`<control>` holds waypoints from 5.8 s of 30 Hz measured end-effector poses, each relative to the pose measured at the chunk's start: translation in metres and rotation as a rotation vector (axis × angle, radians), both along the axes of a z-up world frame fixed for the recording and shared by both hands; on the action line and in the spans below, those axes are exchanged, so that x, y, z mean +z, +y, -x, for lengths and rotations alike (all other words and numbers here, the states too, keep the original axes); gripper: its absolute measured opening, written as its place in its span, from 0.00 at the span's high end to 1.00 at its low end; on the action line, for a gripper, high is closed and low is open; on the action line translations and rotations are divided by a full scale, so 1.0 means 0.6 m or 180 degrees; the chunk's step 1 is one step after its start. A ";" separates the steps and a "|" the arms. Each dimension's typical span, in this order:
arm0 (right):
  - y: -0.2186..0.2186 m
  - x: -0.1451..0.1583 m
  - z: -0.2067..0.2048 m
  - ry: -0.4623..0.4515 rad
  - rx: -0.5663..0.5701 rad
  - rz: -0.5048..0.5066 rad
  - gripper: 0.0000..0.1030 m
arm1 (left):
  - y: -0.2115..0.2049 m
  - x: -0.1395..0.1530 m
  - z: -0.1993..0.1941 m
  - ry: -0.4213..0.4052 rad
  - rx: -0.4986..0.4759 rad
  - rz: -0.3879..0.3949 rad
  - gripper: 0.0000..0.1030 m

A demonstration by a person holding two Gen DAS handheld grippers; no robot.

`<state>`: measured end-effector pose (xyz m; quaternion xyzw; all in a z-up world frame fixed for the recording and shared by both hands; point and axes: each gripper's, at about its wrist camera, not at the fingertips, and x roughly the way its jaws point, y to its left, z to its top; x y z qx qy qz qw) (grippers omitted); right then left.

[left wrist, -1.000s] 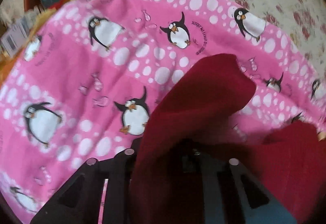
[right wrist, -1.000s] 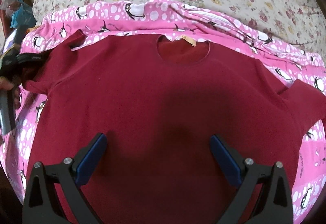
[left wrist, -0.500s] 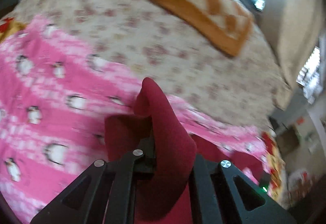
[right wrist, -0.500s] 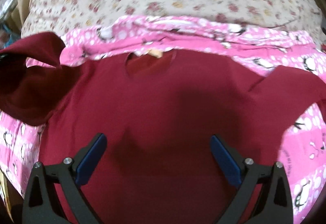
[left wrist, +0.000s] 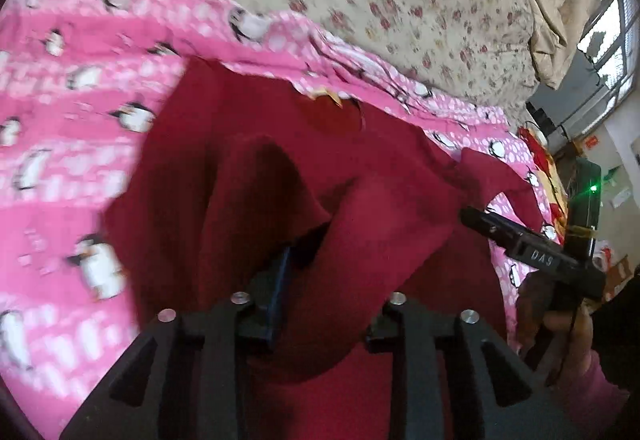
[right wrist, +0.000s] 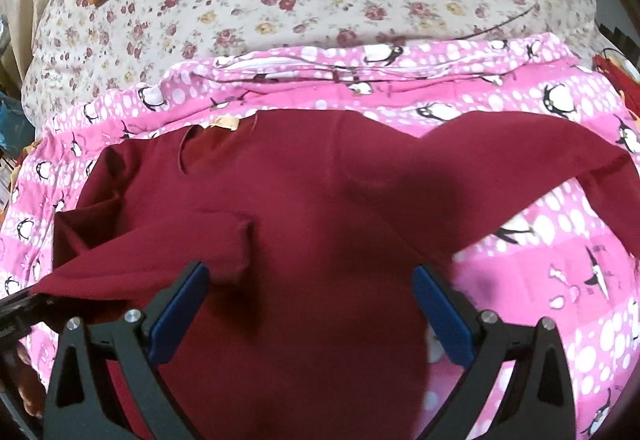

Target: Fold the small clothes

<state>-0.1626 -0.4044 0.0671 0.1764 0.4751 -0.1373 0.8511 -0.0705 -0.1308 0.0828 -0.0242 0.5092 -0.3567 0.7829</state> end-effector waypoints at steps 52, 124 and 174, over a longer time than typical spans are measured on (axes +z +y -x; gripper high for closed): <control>0.258 -0.056 -0.367 0.0111 0.1983 -0.0511 0.58 | 0.126 -0.085 -0.081 -0.0010 0.0969 -0.0357 0.70; 0.013 -0.022 0.012 0.0182 0.0652 0.0051 0.25 | -0.005 -0.060 -0.040 -0.0951 0.0682 -0.0693 0.69; -0.499 -0.022 0.162 -0.1057 -0.1905 -0.1016 0.93 | -0.005 -0.075 -0.055 -0.0770 0.0682 -0.0656 0.69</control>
